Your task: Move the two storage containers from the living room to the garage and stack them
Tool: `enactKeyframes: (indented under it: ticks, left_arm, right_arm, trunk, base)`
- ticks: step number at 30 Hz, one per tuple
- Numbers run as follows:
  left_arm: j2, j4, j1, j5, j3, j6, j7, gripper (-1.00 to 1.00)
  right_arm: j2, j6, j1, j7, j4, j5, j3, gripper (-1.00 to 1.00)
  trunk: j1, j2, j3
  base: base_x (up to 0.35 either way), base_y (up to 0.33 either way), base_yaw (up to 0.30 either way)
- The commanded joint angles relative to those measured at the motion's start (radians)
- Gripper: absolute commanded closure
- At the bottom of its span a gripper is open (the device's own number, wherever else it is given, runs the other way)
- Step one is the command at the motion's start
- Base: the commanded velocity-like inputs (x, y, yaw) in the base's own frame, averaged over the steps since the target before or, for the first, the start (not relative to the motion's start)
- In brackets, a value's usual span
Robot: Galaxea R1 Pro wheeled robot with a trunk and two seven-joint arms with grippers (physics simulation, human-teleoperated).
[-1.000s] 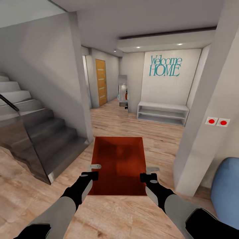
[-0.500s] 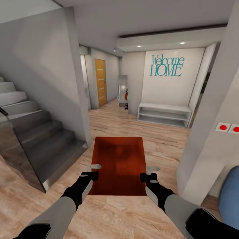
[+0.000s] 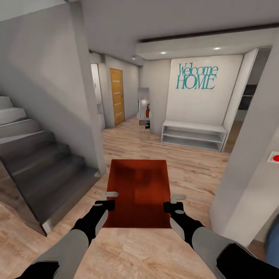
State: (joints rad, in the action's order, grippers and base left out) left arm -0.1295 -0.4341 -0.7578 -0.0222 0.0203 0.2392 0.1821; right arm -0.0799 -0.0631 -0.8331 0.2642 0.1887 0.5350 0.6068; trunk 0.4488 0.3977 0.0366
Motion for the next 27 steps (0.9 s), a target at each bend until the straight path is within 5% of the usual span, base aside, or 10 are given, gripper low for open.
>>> enactKeyframes:
  ticks: [1, 27]
  left_arm:
    - [0.001, 0.015, 0.000, -0.002, -0.006, 0.006, 0.007, 1.00]
    - [0.001, 0.015, 0.000, -0.002, -0.005, 0.006, 0.007, 1.00]
  right_arm:
    - [0.000, -0.033, -0.002, 0.000, 0.003, -0.004, -0.005, 1.00]
    - [0.000, -0.032, -0.002, 0.000, 0.003, -0.004, -0.005, 1.00]
  trunk:
    - [0.001, 0.002, 0.002]
    - [0.001, 0.002, 0.002]
  base:
    - [0.322, 0.000, 0.000]
    - [0.322, 0.000, 0.000]
